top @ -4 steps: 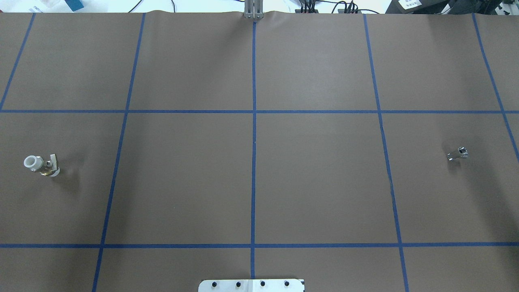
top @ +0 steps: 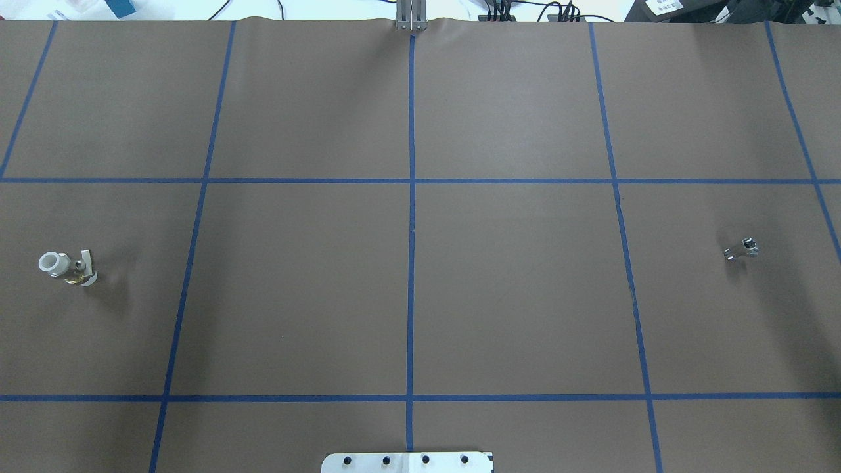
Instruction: Assemble PPR valve and pipe with both arms
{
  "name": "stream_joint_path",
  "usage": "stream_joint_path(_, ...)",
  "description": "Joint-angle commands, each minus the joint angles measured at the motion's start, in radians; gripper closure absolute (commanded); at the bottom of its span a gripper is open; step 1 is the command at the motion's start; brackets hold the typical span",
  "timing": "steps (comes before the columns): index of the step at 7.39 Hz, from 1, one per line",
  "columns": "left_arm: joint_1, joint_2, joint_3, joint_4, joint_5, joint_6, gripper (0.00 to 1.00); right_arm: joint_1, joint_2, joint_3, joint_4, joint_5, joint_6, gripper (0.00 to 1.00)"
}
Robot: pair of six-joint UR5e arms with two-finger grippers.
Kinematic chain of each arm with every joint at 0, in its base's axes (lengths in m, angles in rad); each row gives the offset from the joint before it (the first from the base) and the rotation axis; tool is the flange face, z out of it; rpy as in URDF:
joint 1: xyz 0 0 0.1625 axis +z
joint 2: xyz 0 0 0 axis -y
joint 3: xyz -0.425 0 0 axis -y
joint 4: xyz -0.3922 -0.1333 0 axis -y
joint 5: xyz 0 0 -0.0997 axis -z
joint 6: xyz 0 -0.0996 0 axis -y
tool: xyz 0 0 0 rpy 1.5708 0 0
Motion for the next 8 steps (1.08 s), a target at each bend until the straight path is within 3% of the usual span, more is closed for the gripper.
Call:
stream_joint_path(1, -0.002, 0.042, -0.057, -0.008, -0.024, 0.002, 0.00, 0.000, 0.000, -0.002, 0.000, 0.006, 0.000, 0.00)
stream_joint_path(6, 0.003, 0.050, -0.055, -0.011, -0.035, 0.000, 0.00, 0.000, 0.002, -0.005, 0.000, 0.012, 0.004, 0.00)
stream_joint_path(8, 0.005, 0.045, -0.061, -0.011, -0.036, 0.000, 0.00, 0.000, -0.017, -0.029, 0.000, 0.106, 0.001, 0.00)
